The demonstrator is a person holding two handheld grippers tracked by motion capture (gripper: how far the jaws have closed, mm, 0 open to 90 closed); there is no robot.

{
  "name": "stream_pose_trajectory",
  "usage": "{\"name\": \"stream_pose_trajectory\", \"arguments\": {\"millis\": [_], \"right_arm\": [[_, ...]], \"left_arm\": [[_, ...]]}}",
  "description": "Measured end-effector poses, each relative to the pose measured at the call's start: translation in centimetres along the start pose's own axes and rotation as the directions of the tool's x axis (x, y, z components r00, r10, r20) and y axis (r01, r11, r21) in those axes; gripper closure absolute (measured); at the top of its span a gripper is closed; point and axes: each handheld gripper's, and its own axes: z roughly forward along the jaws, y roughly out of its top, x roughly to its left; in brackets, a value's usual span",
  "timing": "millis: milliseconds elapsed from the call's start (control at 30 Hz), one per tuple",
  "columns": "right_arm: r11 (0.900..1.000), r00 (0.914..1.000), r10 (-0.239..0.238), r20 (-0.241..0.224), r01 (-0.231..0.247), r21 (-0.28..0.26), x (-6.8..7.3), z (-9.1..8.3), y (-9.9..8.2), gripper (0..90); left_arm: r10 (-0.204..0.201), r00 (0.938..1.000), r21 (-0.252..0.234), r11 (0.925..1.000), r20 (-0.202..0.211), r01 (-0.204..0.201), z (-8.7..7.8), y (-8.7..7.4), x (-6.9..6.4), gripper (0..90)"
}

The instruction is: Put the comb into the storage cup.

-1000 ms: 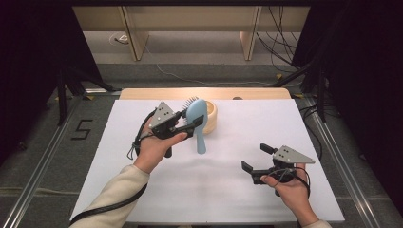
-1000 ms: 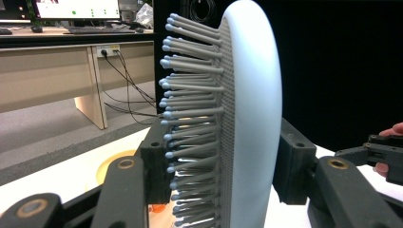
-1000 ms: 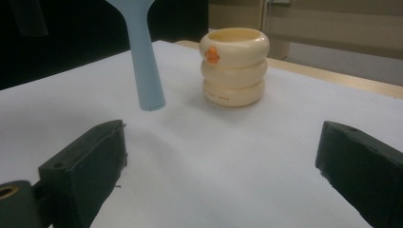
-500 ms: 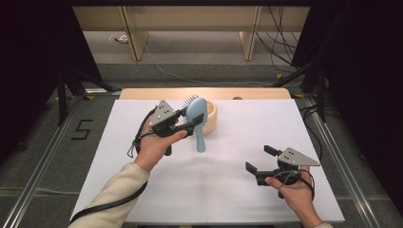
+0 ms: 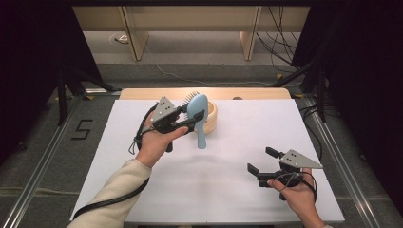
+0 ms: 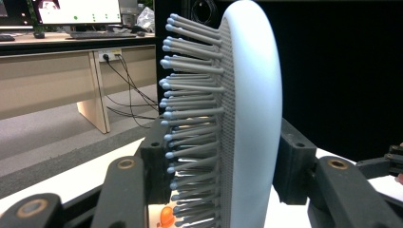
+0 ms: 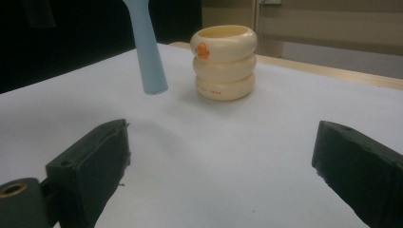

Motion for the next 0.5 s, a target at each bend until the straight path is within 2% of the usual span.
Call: {"name": "stream_pose_trajectory", "arguments": {"millis": [500], "right_arm": [[1.0000,1.0000,0.002,0.004,-0.002,-0.002,-0.10,-0.17,-0.15,6.3]], "left_arm": [[0.006,1.0000,0.004,1.0000,-0.005,-0.006,0.43,0.31,0.43,49.5]]}}
